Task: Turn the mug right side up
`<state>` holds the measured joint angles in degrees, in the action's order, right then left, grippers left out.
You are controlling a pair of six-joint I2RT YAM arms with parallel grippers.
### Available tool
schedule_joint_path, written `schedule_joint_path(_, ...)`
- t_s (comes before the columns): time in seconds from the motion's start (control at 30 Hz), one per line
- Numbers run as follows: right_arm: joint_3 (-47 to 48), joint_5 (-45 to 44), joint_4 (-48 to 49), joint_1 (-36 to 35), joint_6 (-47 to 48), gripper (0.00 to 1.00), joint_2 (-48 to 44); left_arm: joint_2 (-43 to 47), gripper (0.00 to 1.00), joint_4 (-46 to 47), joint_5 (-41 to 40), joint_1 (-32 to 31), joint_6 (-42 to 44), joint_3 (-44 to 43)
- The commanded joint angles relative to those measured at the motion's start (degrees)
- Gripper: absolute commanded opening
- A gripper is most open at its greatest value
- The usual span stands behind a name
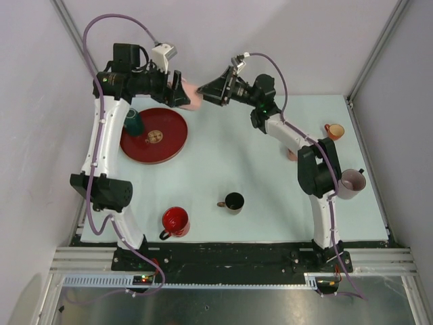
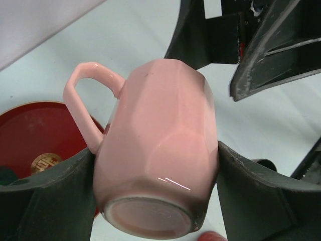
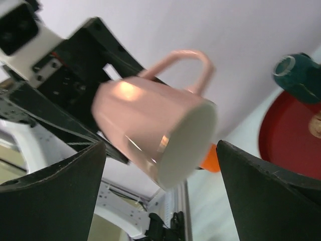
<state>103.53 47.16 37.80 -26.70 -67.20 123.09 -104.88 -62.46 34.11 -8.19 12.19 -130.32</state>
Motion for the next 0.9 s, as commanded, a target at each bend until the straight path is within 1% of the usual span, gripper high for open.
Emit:
schedule_joint_path(0.0,6.7,3.9,9.1,-1.5,-8.1,0.96,1.3,2.0,0.00,3.0,5.1,-1.1,-1.9,-3.7)
schedule_joint_path(0.1,9.9,5.5,13.4,-2.5,-14.0,0.92,3.5,1.5,0.00,3.0,5.1,-1.6,-1.9,-3.9)
schedule_joint_path(0.17,13.0,6.8,15.3,-3.2,-17.4,0.84,5.0,1.1,0.00,3.0,5.2,-2.0,-2.3,-4.1)
schedule_joint_path(0.23,15.6,8.2,16.0,-3.9,-19.8,0.68,6.0,0.6,0.00,3.1,5.5,-2.2,-2.6,-4.5)
schedule_joint_path(0.27,16.3,8.8,16.9,-4.0,-20.5,0.53,6.1,0.5,0.00,3.2,5.7,-2.3,-2.7,-4.6)
schedule_joint_path(0.3,16.4,8.9,17.7,-4.0,-21.5,0.42,6.0,0.4,0.00,3.2,6.1,-2.4,-2.6,-4.6)
schedule_joint_path(0.33,16.1,8.9,18.8,-3.9,-22.3,0.27,5.5,0.3,0.00,3.2,6.2,-2.4,-2.4,-4.4)
schedule_joint_path(0.37,14.8,8.5,19.5,-3.4,-22.7,0.15,4.5,0.3,0.00,3.2,6.1,-2.4,-2.1,-4.1)
schedule_joint_path(0.4,12.5,8.2,19.5,-2.8,-22.6,0.08,3.5,0.3,0.04,3.2,5.8,-2.4,-1.8,-3.7)
schedule_joint_path(0.43,10.5,7.7,18.9,-2.0,-21.6,0.04,1.7,0.4,0.20,3.2,5.2,-2.3,-1.5,-3.4)
schedule_joint_path(0.47,7.4,7.0,16.8,-1.1,-19.0,0.02,0.1,0.5,0.36,3.2,4.8,-2.1,-1.3,-2.9)
schedule_joint_path(0.5,4.6,6.4,14.5,0.2,-16.6,0.01,-2.4,0.6,0.55,3.2,4.0,-1.9,-0.7,-2.5)
schedule_joint_path(0.57,-1.1,4.7,7.2,2.6,-9.2,0.00,-7.2,0.8,0.79,3.1,1.7,-1.4,0.5,-1.6)
schedule_joint_path(0.6,-3.7,3.7,1.6,4.2,-4.5,0.00,-9.3,1.0,0.89,3.2,0.0,-1.1,1.1,-1.2)
schedule_joint_path(0.63,-5.4,2.6,-3.2,5.5,-0.2,0.00,-12.2,1.2,0.94,3.2,-2.8,-0.8,1.7,-1.0)
schedule_joint_path(0.7,-8.3,-1.0,-16.2,8.2,10.7,0.00,-17.4,1.6,0.98,3.2,-7.8,-0.1,2.9,-0.7)
schedule_joint_path(0.77,-8.9,-6.1,-32.3,10.7,22.6,0.00,-22.1,1.9,0.99,3.2,-12.4,0.6,3.7,-0.7)
schedule_joint_path(0.87,-5.9,-16.5,-51.6,13.3,39.0,0.00,-26.6,2.0,1.00,3.1,-17.1,1.5,4.5,-0.3)
